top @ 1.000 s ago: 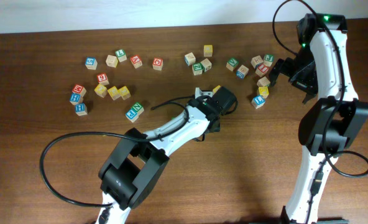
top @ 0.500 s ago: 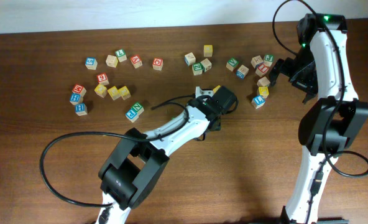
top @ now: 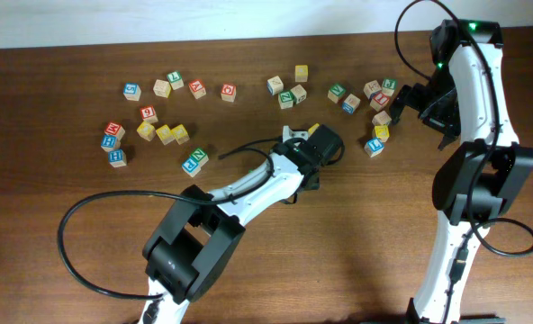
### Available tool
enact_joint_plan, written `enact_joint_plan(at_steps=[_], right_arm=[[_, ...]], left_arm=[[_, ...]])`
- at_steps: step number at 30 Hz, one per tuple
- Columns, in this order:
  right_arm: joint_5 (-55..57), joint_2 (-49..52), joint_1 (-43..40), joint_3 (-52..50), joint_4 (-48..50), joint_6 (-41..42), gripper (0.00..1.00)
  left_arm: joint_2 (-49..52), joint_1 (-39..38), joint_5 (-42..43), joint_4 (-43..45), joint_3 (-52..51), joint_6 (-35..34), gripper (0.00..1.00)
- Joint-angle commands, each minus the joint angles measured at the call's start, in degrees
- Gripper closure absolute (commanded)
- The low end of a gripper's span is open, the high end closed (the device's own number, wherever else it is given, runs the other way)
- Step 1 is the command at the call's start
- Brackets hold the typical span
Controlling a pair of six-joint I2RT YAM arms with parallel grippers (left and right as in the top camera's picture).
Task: Spell out RSS
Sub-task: 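Open left gripper and withdraw it toward the left cluster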
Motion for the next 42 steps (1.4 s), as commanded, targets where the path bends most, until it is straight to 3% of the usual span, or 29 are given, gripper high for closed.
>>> enact_joint_plan(at_steps=[1,12,20,23,25,28,29,35,40,42], right_arm=[[0.11,-1.90,0.13,1.14,-0.17,0.24,0.02],[0.11,-1.90,0.13,1.14,-0.17,0.24,0.02],[0.11,-1.90,0.13,1.14,-0.17,0.24,0.02],[0.11,-1.90,0.13,1.14,-0.20,0.24,0.02],[0.11,-1.90,0.13,1.14,-0.20,0.24,0.02],[0.11,-1.90,0.13,1.14,-0.17,0.24,0.02],[0.11,-1.90,0.13,1.14,-0.20,0.24,0.02],[0.11,-1.90,0.13,1.14,-0.20,0.24,0.02],[-0.42,-1.90,0.13,1.14,-0.20,0.48,0.02],[-5.77,-1.90,0.13,1.14,-0.55,0.46,0.02]], left_arm=[[-1.20,-0.02,-0.42,-0.13,-0.57,-0.37,0.62],[-5.60,-0.02,-0.39,-0.09,-0.33,-0.37,0.63],[-17.88,0.42,-0.48,-2.97,-0.20,-0.31,0.60],[-23.96,2.34,-2.47,-8.55,-0.20,-0.31,0.49],[-28.06,4.90,-4.57,-14.10,-0.20,-0.33,0.25],[-32.26,9.66,-5.60,-20.92,-0.20,-0.35,0.07],[-34.62,14.58,-5.55,-26.03,-0.22,-0.35,0.01],[-35.50,24.00,-3.56,-36.70,-0.26,-0.35,0.01],[-35.50,25.40,-2.73,-38.29,-0.28,-0.35,0.01],[-35.50,25.40,-2.78,-38.34,-0.28,-0.35,0.01]])
